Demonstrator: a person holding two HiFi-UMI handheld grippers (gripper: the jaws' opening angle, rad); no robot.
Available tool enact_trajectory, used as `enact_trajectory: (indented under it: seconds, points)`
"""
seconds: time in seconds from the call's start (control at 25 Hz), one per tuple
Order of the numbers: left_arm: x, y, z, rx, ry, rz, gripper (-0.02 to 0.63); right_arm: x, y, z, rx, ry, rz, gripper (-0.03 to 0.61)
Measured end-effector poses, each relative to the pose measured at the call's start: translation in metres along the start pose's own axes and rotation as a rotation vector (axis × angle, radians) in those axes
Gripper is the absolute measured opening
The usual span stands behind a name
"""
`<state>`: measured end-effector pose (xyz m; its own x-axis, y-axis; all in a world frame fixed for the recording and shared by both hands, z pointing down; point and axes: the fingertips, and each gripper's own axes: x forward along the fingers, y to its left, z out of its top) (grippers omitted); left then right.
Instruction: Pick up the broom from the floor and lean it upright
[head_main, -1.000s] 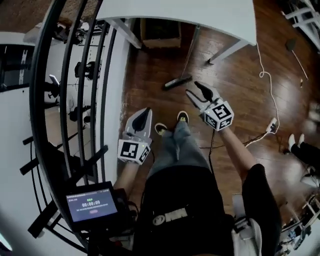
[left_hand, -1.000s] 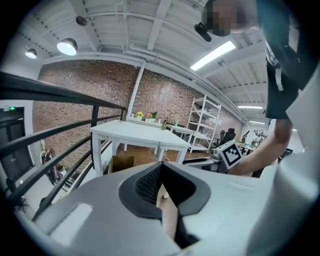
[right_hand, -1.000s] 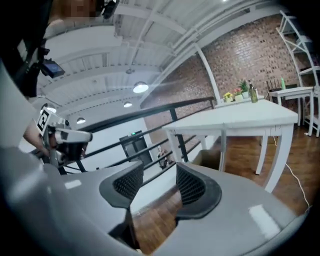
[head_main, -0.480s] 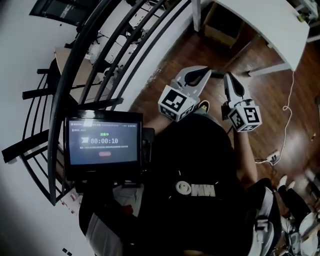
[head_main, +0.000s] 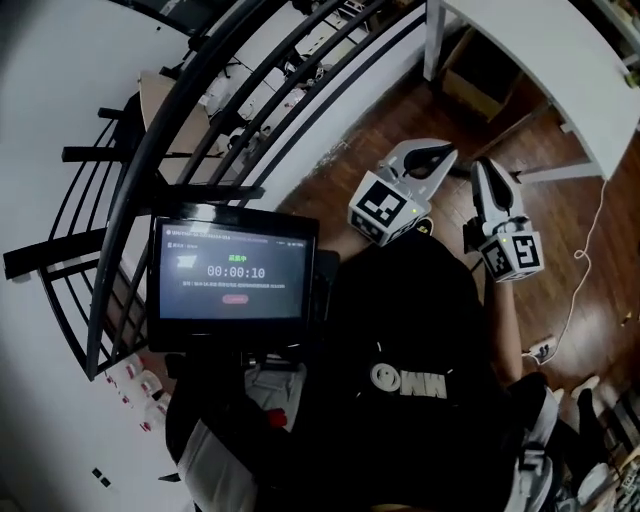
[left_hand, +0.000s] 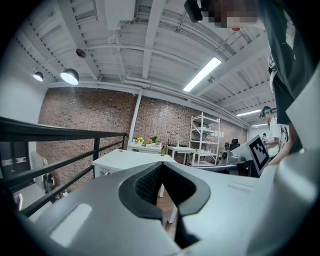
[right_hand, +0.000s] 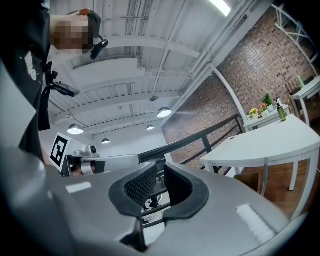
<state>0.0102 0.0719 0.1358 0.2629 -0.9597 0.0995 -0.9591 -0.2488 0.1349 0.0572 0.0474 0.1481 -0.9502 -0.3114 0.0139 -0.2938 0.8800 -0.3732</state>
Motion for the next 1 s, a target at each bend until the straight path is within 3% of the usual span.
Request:
enact_trajectory:
  seconds: [1.0]
  points:
    - [0.004, -0.002, 0.01, 0.021, -0.016, -0.011, 0.018, -0.003, -0.013, -0.004, -0.041, 0.027, -0.072, 0.038]
